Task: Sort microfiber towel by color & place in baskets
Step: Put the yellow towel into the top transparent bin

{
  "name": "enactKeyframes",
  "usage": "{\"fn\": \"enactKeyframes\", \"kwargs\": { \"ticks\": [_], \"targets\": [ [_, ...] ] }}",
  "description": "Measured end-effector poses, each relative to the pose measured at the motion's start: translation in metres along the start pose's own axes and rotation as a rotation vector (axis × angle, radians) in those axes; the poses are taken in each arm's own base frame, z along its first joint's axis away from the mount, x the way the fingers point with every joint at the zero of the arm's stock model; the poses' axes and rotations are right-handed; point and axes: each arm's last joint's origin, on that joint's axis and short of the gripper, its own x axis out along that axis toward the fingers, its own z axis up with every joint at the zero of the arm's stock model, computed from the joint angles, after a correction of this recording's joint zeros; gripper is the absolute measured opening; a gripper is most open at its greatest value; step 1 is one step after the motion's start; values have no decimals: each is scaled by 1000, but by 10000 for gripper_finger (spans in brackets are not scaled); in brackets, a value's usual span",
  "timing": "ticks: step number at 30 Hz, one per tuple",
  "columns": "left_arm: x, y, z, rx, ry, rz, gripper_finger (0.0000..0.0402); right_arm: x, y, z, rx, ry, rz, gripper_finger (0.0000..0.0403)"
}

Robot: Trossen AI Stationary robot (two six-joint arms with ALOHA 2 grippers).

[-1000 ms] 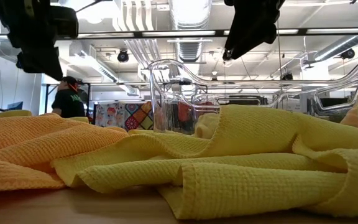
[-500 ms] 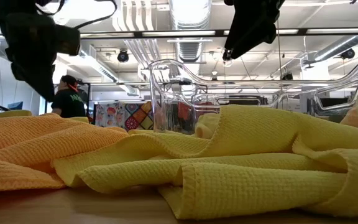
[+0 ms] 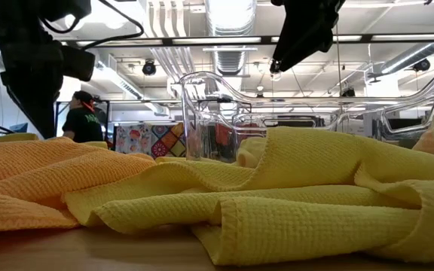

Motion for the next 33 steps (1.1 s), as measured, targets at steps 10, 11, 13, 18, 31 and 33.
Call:
{"fn": "enactKeyframes", "kwargs": {
  "ticks": [10,11,13,18,31,33],
  "targets": [
    [1,0,0,34,-3,12,49,0,0,0,-11,0,0,224],
    [2,0,1,33,-2,17,56,0,0,0,-11,0,0,224],
    [4,-1,1,32,3,27,75,0,0,0,-11,-1,1,224],
    [15,-4,2,85,28,84,132,0,0,0,-8,-3,1,224],
    [43,-9,4,155,61,250,159,0,0,0,1,-3,2,224],
    [46,-9,4,159,53,275,159,0,0,0,1,-3,2,224]
  ]
}}
